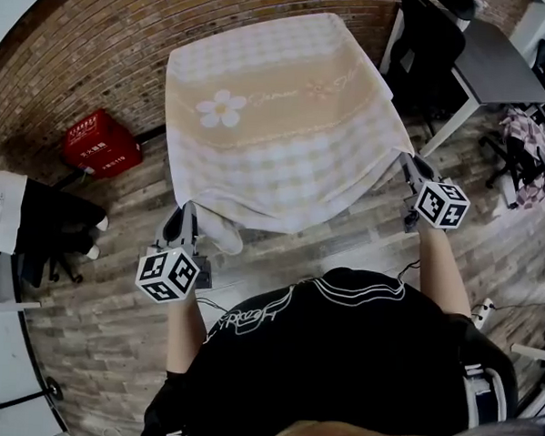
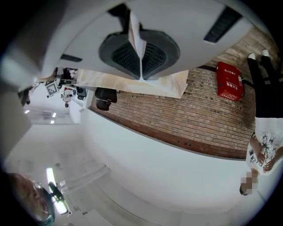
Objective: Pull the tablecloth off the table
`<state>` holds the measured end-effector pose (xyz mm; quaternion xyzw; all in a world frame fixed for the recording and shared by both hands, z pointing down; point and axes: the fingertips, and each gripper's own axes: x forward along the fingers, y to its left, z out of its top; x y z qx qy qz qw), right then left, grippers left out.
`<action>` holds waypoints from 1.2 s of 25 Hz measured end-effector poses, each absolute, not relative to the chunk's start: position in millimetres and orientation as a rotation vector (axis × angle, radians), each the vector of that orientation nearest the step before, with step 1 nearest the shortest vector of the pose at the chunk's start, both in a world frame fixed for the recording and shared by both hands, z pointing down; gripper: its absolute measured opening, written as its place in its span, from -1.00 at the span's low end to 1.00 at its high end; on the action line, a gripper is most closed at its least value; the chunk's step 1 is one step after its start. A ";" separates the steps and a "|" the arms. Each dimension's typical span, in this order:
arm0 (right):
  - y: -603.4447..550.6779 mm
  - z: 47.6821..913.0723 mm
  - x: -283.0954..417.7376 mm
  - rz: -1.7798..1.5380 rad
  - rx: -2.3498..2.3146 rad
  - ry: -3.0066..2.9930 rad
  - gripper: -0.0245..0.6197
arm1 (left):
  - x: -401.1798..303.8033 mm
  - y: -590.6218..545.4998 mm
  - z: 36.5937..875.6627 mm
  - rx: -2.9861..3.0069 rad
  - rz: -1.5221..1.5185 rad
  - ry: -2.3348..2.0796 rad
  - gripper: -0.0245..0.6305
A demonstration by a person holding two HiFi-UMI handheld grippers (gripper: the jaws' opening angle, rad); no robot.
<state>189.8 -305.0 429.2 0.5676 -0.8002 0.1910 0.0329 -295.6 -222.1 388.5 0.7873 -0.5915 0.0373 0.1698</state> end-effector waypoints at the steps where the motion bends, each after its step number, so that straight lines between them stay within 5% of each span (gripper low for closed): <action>1: -302.2 428.2 190.4 0.591 1.747 -2.463 -0.93 | -294.8 -219.7 386.5 2.239 0.105 -1.680 -0.91; 30: -169.5 409.8 256.8 0.628 1.629 -2.609 -0.93 | -204.1 -74.9 365.6 2.154 0.076 -1.765 -0.91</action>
